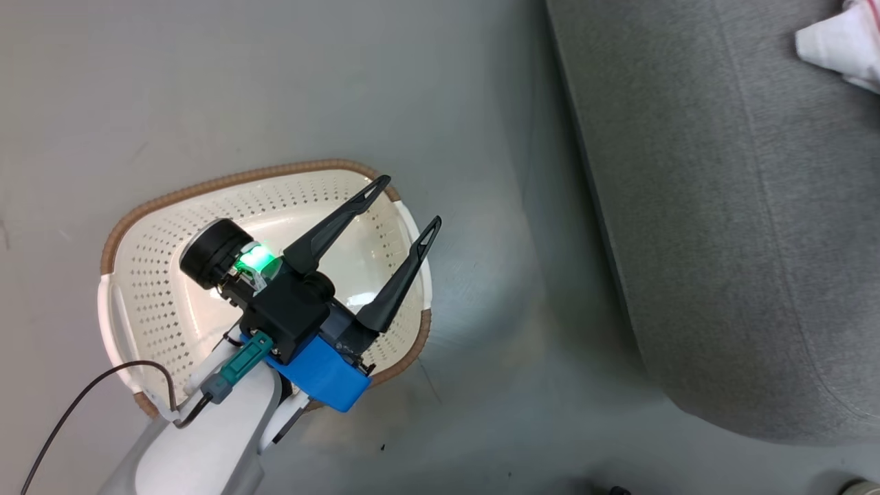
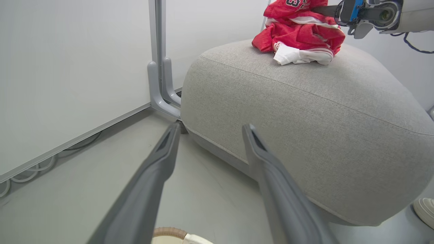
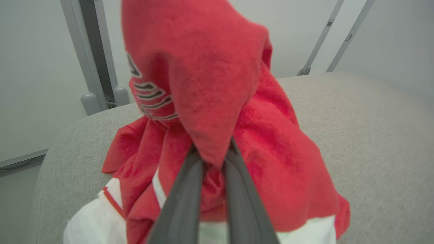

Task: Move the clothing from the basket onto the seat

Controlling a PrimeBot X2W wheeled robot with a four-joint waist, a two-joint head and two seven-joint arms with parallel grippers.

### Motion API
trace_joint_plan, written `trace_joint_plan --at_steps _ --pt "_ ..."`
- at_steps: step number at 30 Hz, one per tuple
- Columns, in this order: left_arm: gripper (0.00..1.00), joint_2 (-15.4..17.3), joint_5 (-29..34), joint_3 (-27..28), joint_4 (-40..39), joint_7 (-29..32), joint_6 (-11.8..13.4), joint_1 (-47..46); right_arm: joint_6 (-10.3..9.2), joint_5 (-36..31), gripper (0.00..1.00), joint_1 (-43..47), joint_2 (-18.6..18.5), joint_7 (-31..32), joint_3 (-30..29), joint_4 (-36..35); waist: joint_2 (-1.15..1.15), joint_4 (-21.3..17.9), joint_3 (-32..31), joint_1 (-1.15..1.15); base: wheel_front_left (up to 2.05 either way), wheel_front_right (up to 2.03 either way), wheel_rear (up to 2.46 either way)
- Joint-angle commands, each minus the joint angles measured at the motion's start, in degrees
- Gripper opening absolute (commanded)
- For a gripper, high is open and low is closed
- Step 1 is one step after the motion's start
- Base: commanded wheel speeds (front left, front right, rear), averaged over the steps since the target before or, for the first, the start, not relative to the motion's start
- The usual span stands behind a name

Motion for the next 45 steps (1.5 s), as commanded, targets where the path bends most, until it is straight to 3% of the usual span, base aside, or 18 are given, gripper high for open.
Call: trace_joint_plan --at_steps 1,12,13,14,15,16,17,19,22,29,37,45 --pt "1.00 0.4 0.3 0.2 -0.1 -0.2 0.0 -0.7 -0.06 -0.4 0.00 0.7 0.4 -0.7 0.0 0.8 0.00 0.6 0.8 -0.02 0.00 0.00 0.00" --pt "1.00 0.4 -0.1 0.7 1.1 -0.2 0.0 -0.7 -0.06 -1.0 0.00 -0.5 0.7 -3.7 1.3 5.2 0.00 -0.8 -1.0 -0.02 0.00 0.00 0.00" --pt "1.00 0.2 -0.3 0.7 1.2 -0.2 0.0 -0.5 -0.06 -1.1 0.10 -0.3 0.7 -3.8 1.4 5.4 0.00 -0.8 -1.6 -0.02 0.00 0.00 0.00" --pt "1.00 0.0 -0.4 0.7 1.4 -0.2 0.0 -0.2 -0.06 -1.3 0.35 0.0 0.7 -4.0 1.5 5.6 0.00 -0.8 -2.2 -0.02 0.00 0.00 0.00" --pt "1.00 -0.2 -0.6 0.7 1.6 -0.2 0.0 0.1 -0.06 -1.4 0.50 0.3 0.7 -4.0 1.6 5.8 0.00 -0.7 -3.0 -0.02 0.00 0.00 0.00" --pt "1.00 -0.5 -0.8 0.8 1.7 -0.2 0.0 0.5 -0.06 -1.6 0.85 0.7 0.7 -4.2 1.7 5.9 0.00 -0.6 -3.9 -0.02 0.00 0.00 0.00" --pt "1.00 -0.8 -0.9 0.9 1.9 -0.2 0.0 0.9 -0.06 -1.5 0.91 1.1 0.9 -4.3 2.0 6.0 0.00 -0.5 -4.8 -0.02 0.00 0.00 0.00" --pt "1.00 -1.4 -1.3 1.0 2.3 -0.2 0.0 1.8 -0.06 -1.3 0.89 2.0 0.9 -4.5 2.4 5.9 0.00 -0.1 -7.0 -0.02 0.00 0.00 0.00" --pt "1.00 -2.4 -1.9 1.0 3.1 -0.2 0.0 3.5 -0.06 -1.8 1.00 3.9 0.4 -4.6 3.3 5.4 0.00 0.6 -10.7 -0.02 0.00 0.00 0.00" --pt "1.00 -5.5 -3.8 4.6 4.9 -0.2 0.0 9.9 -0.06 -2.6 1.00 10.6 1.4 -4.2 7.1 2.7 0.00 2.7 -20.7 -0.02 0.00 0.00 0.00" --pt "1.00 -8.0 -4.6 10.4 6.7 -0.2 0.0 18.9 -0.06 -3.5 1.00 21.9 5.3 -2.8 12.7 -4.8 0.00 5.3 -30.1 -0.02 0.00 0.00 0.00" --pt "1.00 -9.4 -4.5 14.7 7.5 -0.2 0.0 24.4 -0.06 -4.3 1.00 33.5 8.5 -0.8 15.8 -15.2 0.00 8.3 -35.1 -0.02 0.00 0.00 0.00"
